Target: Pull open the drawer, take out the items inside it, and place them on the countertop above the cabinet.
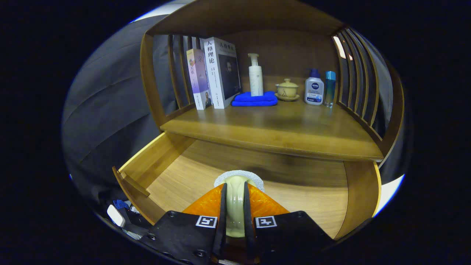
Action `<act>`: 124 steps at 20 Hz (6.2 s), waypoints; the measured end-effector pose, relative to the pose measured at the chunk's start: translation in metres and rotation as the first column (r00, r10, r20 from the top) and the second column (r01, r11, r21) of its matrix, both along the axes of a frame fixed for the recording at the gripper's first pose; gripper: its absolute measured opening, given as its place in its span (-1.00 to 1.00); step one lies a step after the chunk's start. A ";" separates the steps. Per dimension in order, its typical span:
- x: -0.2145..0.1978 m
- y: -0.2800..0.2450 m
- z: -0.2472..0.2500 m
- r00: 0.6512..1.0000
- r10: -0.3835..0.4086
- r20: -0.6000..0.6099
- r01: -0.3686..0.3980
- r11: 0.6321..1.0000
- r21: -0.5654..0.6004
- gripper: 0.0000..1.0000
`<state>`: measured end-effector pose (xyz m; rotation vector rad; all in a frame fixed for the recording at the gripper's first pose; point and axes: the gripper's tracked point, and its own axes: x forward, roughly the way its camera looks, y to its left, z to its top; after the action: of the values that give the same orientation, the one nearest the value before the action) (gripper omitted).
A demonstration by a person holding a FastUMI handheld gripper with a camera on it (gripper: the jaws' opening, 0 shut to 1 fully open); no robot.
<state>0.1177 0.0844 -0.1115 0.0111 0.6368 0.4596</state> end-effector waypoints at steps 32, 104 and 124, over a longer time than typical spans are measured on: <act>0.172 -0.035 0.066 0.948 -0.298 0.107 0.292 0.954 0.072 -0.53; -0.110 -0.018 -0.023 0.809 -0.313 0.497 0.361 0.933 0.000 0.95; -0.025 -0.013 -0.022 0.816 -0.360 0.452 0.390 0.920 0.029 0.95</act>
<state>0.0927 0.0709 -0.1337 -0.0312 0.1776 0.0449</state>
